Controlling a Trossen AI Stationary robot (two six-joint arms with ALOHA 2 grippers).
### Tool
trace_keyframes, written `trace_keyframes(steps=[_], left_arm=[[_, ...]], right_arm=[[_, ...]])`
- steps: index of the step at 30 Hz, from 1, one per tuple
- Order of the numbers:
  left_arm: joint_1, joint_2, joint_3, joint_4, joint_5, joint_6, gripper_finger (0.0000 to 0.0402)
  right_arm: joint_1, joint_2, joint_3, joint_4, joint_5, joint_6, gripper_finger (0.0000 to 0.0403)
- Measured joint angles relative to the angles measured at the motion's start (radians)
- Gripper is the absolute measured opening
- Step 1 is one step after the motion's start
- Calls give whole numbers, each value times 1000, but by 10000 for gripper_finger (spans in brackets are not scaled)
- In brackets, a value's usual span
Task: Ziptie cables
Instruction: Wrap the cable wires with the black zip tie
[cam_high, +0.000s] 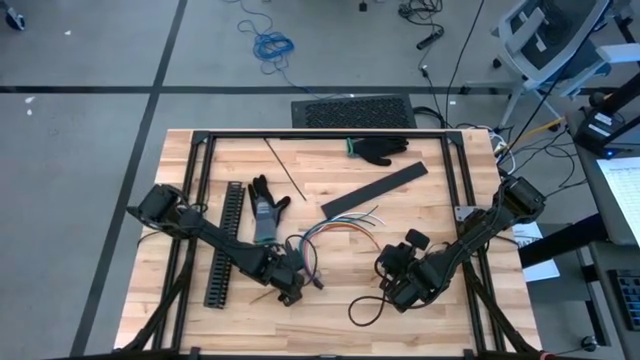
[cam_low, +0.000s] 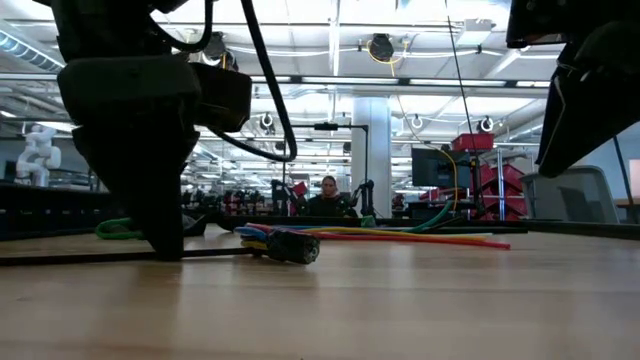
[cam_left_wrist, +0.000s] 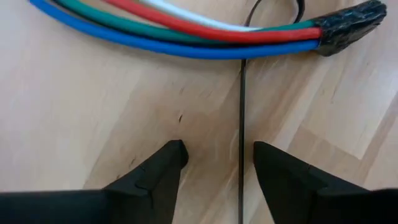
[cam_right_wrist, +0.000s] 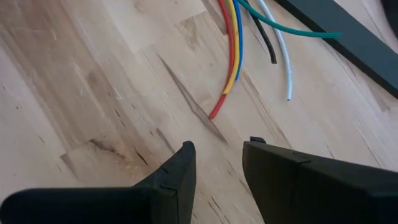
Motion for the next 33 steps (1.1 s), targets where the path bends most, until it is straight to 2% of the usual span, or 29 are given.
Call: trace_keyframes(steps=[4, 8, 10, 16, 21, 25, 33], left_arm=[[1, 16, 0, 16, -13, 80, 136], [19, 19, 1, 55, 15, 188, 30], [35, 21, 1, 68, 18, 202, 10], [75, -10, 2, 65, 95, 228, 2], [63, -120, -2, -5, 46, 204, 1], [41, -231, -5, -121, 15, 173, 0], [48, -421, 6, -344, 192, 176, 0]], right_arm=[[0, 0, 0, -6, 1, 0, 121], [0, 0, 0, -25, 1, 22, 121], [0, 0, 0, -40, 1, 51, 121], [2, 0, 0, -56, 1, 105, 121], [2, 0, 0, -57, 1, 114, 121], [6, 0, 0, -62, 2, 128, 121], [7, -1, 0, -72, -1, 127, 121]])
